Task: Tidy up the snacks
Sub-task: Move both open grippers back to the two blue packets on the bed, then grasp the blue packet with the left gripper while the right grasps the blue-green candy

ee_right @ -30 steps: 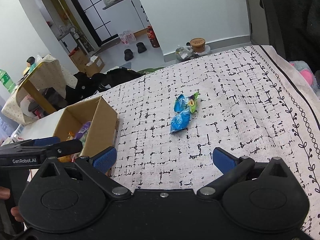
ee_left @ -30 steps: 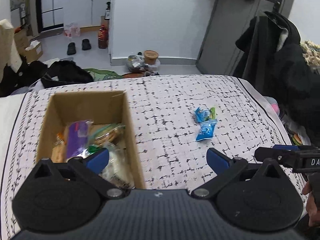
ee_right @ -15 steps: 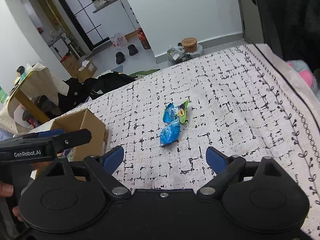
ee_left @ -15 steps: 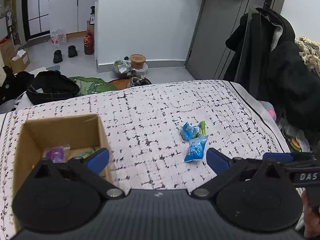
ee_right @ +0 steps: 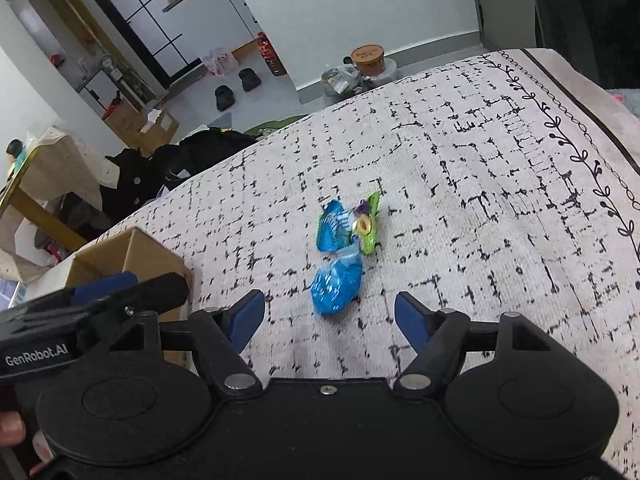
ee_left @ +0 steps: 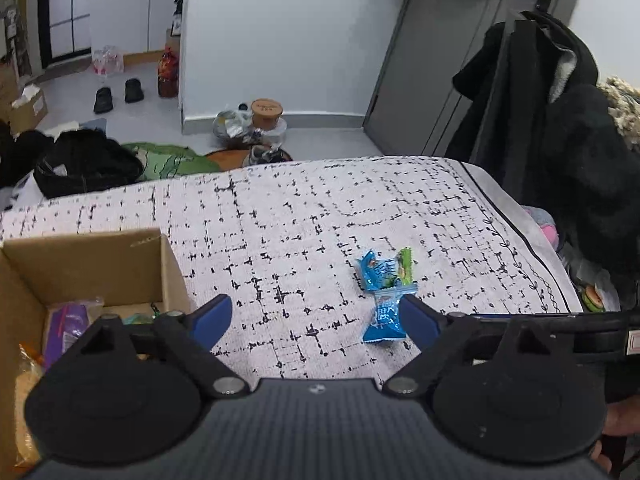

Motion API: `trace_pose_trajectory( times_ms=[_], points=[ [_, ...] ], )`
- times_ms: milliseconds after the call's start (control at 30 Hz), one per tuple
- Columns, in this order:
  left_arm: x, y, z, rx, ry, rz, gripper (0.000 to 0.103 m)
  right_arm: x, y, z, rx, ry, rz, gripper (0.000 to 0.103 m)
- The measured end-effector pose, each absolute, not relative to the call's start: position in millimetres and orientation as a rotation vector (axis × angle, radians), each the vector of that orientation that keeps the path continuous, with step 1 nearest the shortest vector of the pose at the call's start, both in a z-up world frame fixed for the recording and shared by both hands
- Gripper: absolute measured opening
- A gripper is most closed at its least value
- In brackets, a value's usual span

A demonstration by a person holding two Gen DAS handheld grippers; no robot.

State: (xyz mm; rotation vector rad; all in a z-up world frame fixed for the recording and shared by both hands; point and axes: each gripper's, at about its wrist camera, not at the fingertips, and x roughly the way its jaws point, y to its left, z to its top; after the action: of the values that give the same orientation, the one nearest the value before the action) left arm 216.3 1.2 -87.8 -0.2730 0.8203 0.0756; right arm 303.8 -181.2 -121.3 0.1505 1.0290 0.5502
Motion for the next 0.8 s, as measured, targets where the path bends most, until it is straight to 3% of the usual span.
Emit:
trace_pose_trajectory(
  times_ms=[333, 667, 800],
  points=[
    [244, -9, -108, -0.302, 0.856, 0.032, 0.081, 322, -210, -129, 0.193, 1.036, 0.479, 0.067],
    [270, -36, -131, -0.341, 0.909, -0.021, 0.063, 332, -232, -133, 0.222, 1.043, 0.472, 0.047],
    [278, -48, -138, -0.327, 0.922, -0.045, 0.062, 335, -238, -134, 0.236, 1.042, 0.469, 0.046]
  ],
)
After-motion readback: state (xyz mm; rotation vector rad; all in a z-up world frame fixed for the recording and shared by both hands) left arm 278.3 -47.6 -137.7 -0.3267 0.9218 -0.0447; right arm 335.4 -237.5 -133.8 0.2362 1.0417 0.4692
